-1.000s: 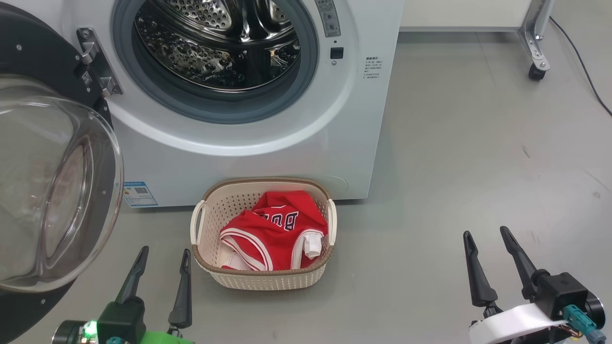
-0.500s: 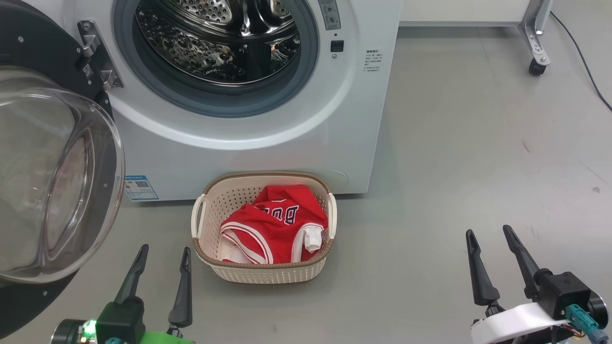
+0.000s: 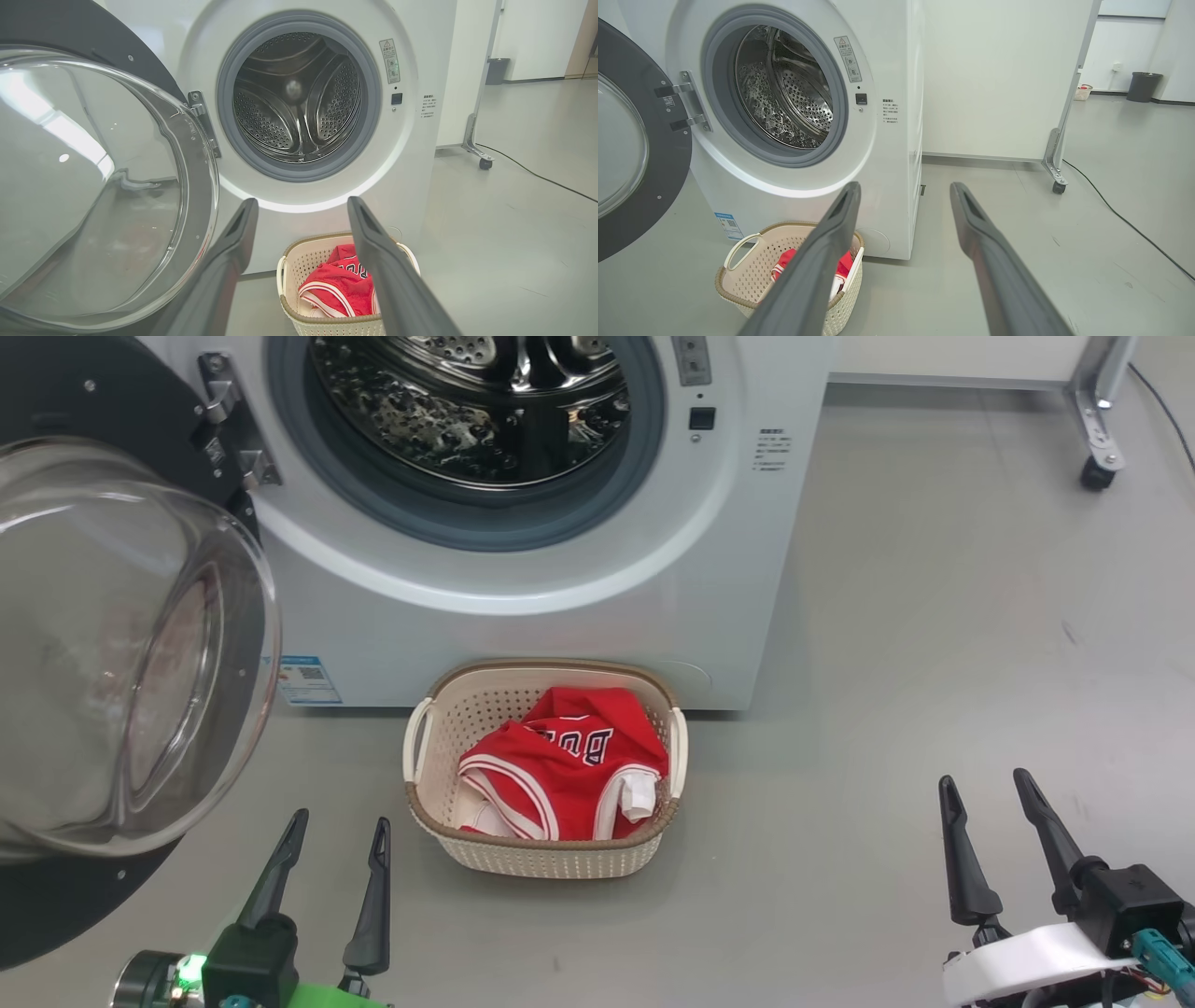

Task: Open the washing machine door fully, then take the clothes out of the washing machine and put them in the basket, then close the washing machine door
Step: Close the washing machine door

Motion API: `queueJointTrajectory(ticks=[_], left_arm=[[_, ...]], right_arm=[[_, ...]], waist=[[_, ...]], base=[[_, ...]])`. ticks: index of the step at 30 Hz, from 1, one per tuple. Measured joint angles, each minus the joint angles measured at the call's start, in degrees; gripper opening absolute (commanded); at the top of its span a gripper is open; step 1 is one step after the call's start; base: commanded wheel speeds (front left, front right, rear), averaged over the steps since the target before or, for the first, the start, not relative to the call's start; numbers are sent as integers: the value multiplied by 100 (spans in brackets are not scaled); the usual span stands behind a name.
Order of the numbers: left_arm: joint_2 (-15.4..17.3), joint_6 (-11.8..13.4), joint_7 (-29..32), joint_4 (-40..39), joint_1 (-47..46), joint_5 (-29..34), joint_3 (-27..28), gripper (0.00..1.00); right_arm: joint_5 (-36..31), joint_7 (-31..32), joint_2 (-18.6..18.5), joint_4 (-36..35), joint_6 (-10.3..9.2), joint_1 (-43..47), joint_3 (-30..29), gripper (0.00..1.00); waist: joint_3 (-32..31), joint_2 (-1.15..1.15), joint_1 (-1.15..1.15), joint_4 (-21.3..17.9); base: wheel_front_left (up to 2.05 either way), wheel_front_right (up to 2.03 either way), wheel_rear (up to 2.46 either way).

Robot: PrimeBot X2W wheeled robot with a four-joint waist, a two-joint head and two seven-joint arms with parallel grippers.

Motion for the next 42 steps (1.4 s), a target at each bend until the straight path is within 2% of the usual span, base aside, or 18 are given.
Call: queueJointTrajectory(ticks=[10,17,29,32,42], left_arm=[[-2,-5,-15,-14,-116,8,-29,100],[-5,-4,-77,0,-185,8,-24,100],[-14,-7,-92,162,-259,-5,-40,100],[-14,1,-142,158,-257,-13,65,100],[-15,58,-209,157,-247,-52,213,100]], right_arm=[[-19,25,-104,-74,-21,60,12,100],[-46,96,-149,-84,70,51,107,100],[-45,168,-144,-66,97,51,186,100],[-70,245,-136,-69,171,24,342,100],[-88,313,-130,-24,221,-162,472,100]], waist=[[75,0,0,593],[125,0,0,1121],[123,0,0,2084],[132,0,0,2290],[202,0,0,2549]], base=[[0,0,0],[0,0,0],[0,0,0],[0,0,0],[0,0,0]])
